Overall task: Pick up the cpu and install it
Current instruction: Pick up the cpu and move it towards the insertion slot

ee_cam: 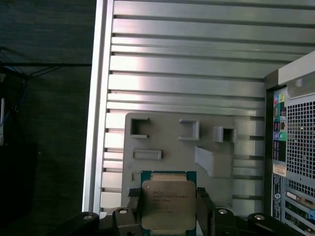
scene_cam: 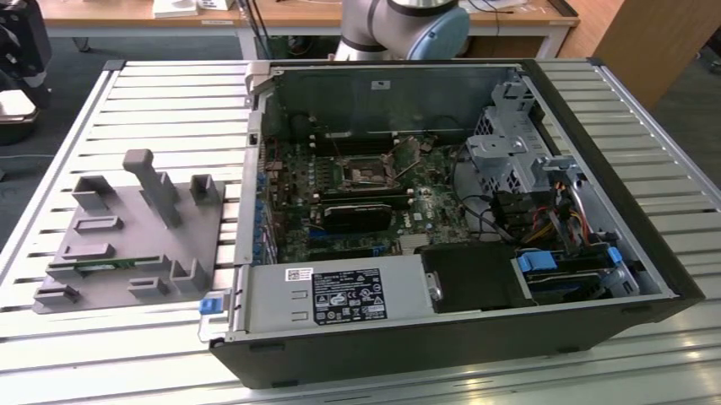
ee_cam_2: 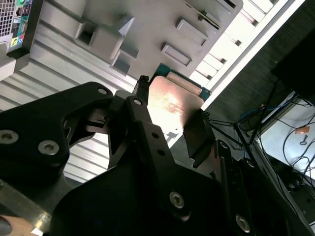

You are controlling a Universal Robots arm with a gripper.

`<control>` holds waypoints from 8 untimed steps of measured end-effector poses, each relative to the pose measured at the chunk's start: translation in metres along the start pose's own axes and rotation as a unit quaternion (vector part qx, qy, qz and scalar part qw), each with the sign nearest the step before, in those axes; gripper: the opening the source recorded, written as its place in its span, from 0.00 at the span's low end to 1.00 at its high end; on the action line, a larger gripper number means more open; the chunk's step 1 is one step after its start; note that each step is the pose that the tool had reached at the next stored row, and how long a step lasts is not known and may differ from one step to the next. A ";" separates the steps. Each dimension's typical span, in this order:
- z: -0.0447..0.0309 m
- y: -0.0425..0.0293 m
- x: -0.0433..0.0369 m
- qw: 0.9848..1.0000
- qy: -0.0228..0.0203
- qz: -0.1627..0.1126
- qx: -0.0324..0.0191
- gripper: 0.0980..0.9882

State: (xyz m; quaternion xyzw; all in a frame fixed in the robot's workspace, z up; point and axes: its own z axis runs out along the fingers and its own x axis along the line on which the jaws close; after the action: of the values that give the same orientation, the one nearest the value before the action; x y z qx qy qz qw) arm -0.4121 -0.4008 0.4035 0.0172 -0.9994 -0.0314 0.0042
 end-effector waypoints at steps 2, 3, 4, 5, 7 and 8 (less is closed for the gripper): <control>0.0000 -0.0001 -0.0023 1.000 0.000 0.000 0.000 0.49; 0.0000 -0.0001 -0.0035 1.000 0.000 0.000 0.000 0.49; 0.0000 -0.0001 -0.0047 1.000 0.000 0.000 0.000 0.49; 0.0000 -0.0002 -0.0060 1.000 0.000 0.000 0.000 0.49; -0.0001 -0.0002 -0.0086 1.000 0.000 0.000 0.000 0.49; -0.0001 -0.0003 -0.0098 1.000 0.000 0.000 0.000 0.49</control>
State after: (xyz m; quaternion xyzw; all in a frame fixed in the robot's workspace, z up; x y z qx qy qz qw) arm -0.4023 -0.4007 0.4035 0.0172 -0.9993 -0.0314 0.0042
